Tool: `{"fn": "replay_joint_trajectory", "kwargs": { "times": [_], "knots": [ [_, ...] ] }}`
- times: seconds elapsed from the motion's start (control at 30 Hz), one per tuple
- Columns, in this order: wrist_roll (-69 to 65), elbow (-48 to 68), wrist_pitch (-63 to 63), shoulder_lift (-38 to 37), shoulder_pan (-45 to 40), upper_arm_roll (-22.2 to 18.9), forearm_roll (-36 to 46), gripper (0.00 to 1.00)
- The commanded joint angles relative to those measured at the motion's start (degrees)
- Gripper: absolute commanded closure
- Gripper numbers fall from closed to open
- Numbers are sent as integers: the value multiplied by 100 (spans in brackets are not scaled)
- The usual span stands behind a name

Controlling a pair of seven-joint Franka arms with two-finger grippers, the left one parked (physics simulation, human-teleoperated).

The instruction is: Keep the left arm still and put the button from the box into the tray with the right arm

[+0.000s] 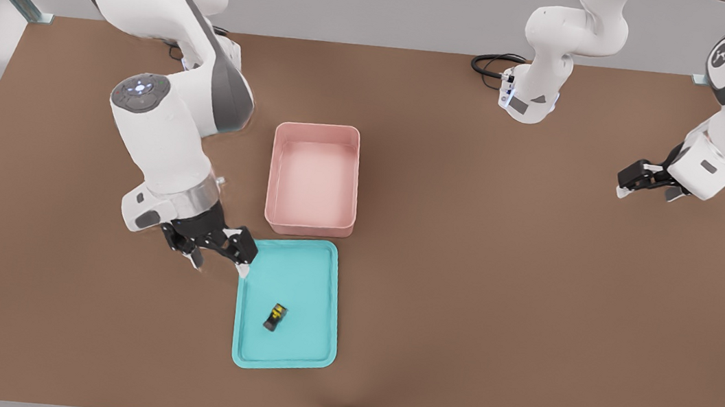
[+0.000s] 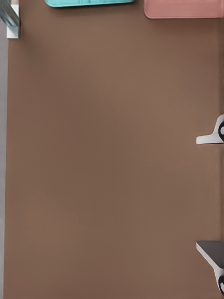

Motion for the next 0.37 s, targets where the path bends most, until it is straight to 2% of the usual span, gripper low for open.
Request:
{"fn": "replay_joint_trajectory", "kwargs": {
  "times": [0.0, 0.03, 0.07, 0.17, 0.33],
  "knots": [
    [-2912, -297, -3233, -432, -393, -24, 175, 0],
    [-3388, -1307, -2706, -1152, -395, -446, 263, 0],
    [-3467, -1266, -2784, -1180, -491, -516, 280, 0],
    [-3432, -1195, -2793, -1092, -1044, -525, 535, 0],
    [-3424, -1099, -2714, -1154, -1107, -525, 500, 0]
  ]
}}
